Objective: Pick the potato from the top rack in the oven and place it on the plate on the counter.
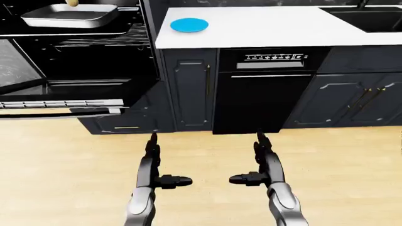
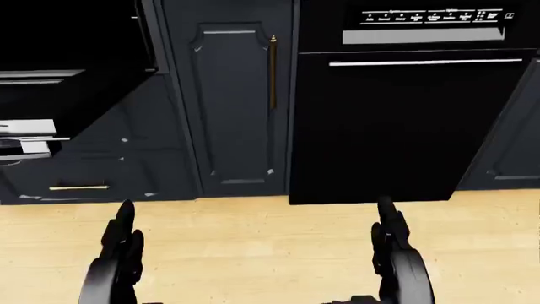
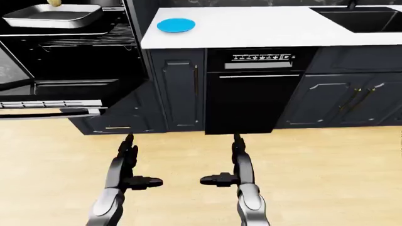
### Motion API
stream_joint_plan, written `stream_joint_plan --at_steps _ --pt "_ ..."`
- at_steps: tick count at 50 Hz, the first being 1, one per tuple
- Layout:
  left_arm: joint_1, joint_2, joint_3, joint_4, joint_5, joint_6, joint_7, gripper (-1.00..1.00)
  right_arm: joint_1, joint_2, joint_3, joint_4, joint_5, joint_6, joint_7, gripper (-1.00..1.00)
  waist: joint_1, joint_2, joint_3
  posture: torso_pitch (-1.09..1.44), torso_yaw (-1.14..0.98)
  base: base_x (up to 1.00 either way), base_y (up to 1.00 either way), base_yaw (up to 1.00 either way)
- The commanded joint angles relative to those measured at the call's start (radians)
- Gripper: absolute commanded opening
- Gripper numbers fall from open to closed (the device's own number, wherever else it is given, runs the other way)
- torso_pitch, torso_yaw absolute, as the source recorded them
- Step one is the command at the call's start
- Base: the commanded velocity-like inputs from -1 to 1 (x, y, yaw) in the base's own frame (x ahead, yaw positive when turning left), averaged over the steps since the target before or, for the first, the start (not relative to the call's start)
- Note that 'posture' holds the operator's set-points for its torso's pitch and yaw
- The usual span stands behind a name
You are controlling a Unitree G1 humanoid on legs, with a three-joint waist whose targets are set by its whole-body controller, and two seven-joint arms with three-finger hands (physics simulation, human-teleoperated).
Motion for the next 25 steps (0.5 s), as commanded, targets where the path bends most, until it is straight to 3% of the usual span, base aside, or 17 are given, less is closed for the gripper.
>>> stream_joint_plan --at_steps 1,3,5,7,8,16,21,25 --pt "-0.028 0.008 0.005 -0.141 -0.004 -0.011 0.002 1.0 -0.033 -0.007 -0.007 -0.054 0.011 -0.063 0.007 1.0 -0.002 -0.008 -0.001 0.0 0.0 0.0 0.0 0.0" --pt "-0.034 0.011 0.009 -0.156 0.0 0.008 0.001 1.0 -0.03 -0.008 -0.007 -0.075 0.009 -0.05 0.009 1.0 0.006 0.0 -0.063 0.0 0.0 0.0 0.0 0.0" --pt "-0.031 0.01 0.006 -0.182 0.006 0.027 -0.002 1.0 -0.029 -0.009 -0.006 -0.1 0.006 -0.033 0.009 1.0 0.005 -0.008 -0.019 0.0 0.0 0.0 0.0 0.0" --pt "-0.037 0.01 0.007 -0.199 0.009 0.044 0.0 1.0 -0.027 -0.009 -0.007 -0.119 0.004 -0.018 0.009 1.0 0.007 -0.009 -0.068 0.0 0.0 0.0 0.0 0.0" --pt "-0.039 0.011 0.01 -0.232 0.006 0.076 -0.001 1.0 -0.027 -0.01 -0.008 -0.12 0.003 -0.018 0.011 1.0 0.008 -0.008 -0.073 0.0 0.0 0.0 0.0 0.0" --pt "-0.115 0.026 0.018 -0.477 0.004 0.375 -0.016 1.0 -0.085 -0.037 -0.048 -0.252 0.022 0.136 0.029 1.0 0.008 -0.004 -0.084 0.0 0.0 0.0 0.0 0.0" --pt "-0.26 0.071 0.069 -0.674 -0.042 0.695 -0.039 1.0 -0.191 -0.084 -0.109 -0.441 0.082 0.395 0.041 1.0 0.009 -0.004 -0.093 0.0 0.0 0.0 0.0 0.0" --pt "-0.39 0.11 0.122 -0.736 -0.093 0.869 -0.027 1.0 -0.308 -0.134 -0.174 -0.553 0.154 0.559 0.019 1.0 0.009 -0.004 -0.092 0.0 0.0 0.0 0.0 0.0"
